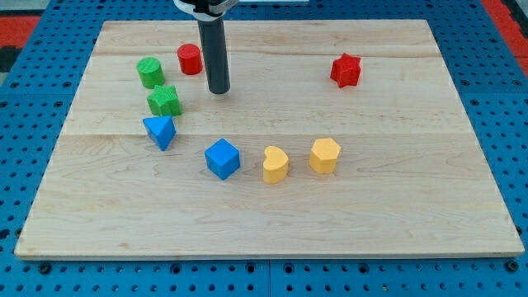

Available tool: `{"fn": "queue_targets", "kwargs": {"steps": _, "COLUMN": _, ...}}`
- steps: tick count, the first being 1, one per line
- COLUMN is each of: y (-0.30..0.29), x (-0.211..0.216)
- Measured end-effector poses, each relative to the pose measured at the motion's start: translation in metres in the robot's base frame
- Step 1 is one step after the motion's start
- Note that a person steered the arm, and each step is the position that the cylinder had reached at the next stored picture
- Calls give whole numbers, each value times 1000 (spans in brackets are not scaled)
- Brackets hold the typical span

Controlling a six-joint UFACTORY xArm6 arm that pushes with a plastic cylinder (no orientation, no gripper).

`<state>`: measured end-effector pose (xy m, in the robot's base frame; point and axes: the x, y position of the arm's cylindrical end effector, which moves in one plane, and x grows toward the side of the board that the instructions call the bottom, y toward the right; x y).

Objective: Push green star to the bottom of green circle

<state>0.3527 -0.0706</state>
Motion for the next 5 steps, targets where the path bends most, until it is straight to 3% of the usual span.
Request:
{"fn": "queue_targets", "kwargs": {"steps": 3, "y": -2, "x": 0}}
{"fn": "queue_targets", "kwargs": {"steps": 5, "y": -39, "x": 0}}
